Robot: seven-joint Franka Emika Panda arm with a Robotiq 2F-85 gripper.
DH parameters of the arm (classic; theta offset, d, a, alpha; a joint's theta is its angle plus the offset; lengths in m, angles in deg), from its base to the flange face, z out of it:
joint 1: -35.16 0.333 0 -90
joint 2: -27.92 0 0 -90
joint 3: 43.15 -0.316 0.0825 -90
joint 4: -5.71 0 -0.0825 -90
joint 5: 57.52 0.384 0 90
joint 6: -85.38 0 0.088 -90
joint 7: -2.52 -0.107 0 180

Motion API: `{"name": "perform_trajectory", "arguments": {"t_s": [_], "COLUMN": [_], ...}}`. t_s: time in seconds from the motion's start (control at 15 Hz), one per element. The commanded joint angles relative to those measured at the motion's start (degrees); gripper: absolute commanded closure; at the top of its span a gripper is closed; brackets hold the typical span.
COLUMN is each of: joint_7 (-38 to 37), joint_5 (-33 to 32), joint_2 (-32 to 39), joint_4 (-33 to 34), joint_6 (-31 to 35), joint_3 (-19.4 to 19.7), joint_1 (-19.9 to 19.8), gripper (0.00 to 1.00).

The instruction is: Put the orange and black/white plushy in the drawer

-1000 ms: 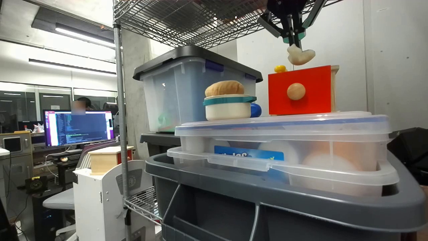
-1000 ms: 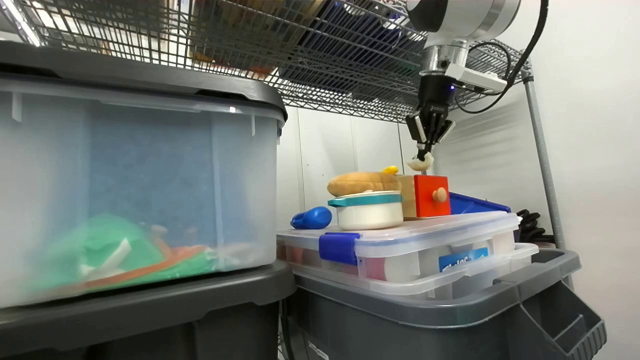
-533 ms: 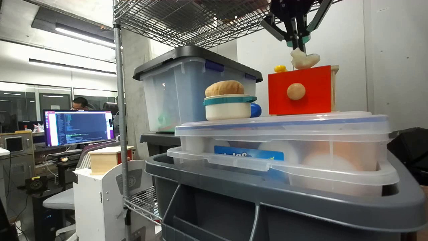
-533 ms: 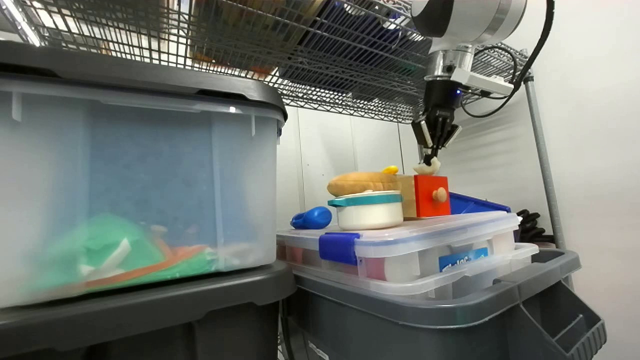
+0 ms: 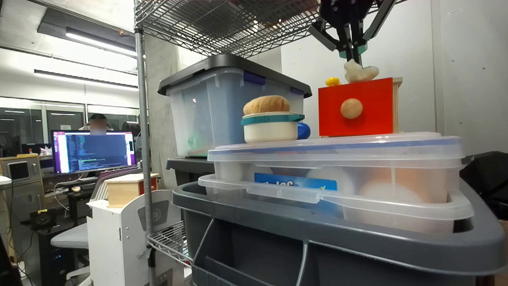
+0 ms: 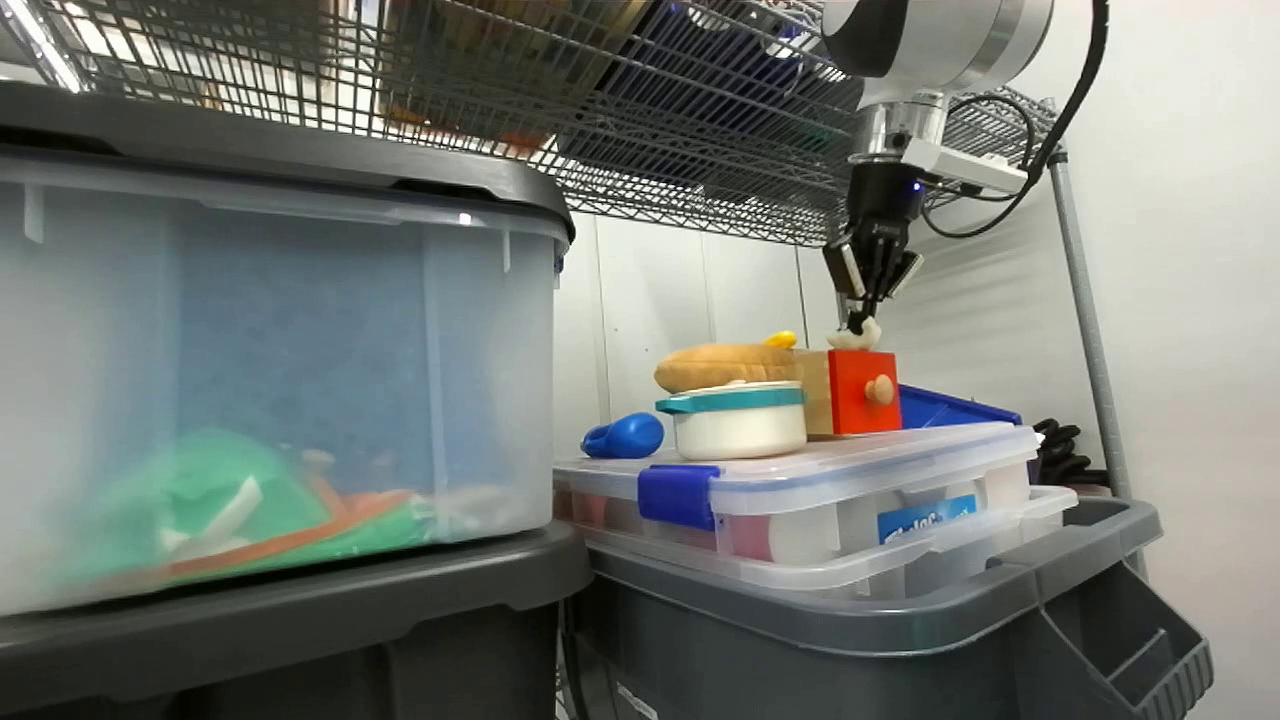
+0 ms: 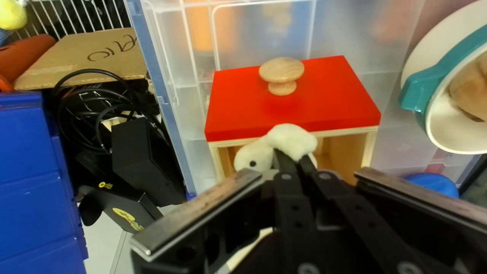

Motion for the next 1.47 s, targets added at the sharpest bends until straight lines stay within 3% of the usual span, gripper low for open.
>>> {"name": "perform_trajectory", "arguments": {"t_s": [0.0, 0.53, 0.67, 1.27, 1.4], "joint_7": [0.4, 0.2, 0.1, -0.4, -0.5], "joint_5": [0.5, 0.1, 0.0, -0.1, 0.0], "joint_2": [0.1, 1.2, 1.2, 1.5, 1.6], "joint_4": [0.2, 0.9, 1.0, 1.5, 1.6], "joint_6": [0.3, 0.3, -0.1, -0.6, -0.7], "joint_3": [0.2, 0.2, 0.2, 0.2, 0.2], "joint_1": [0.6, 1.1, 1.1, 1.1, 1.1], "gripper": [0.99, 0.99, 0.69, 0.05, 0.0]}}
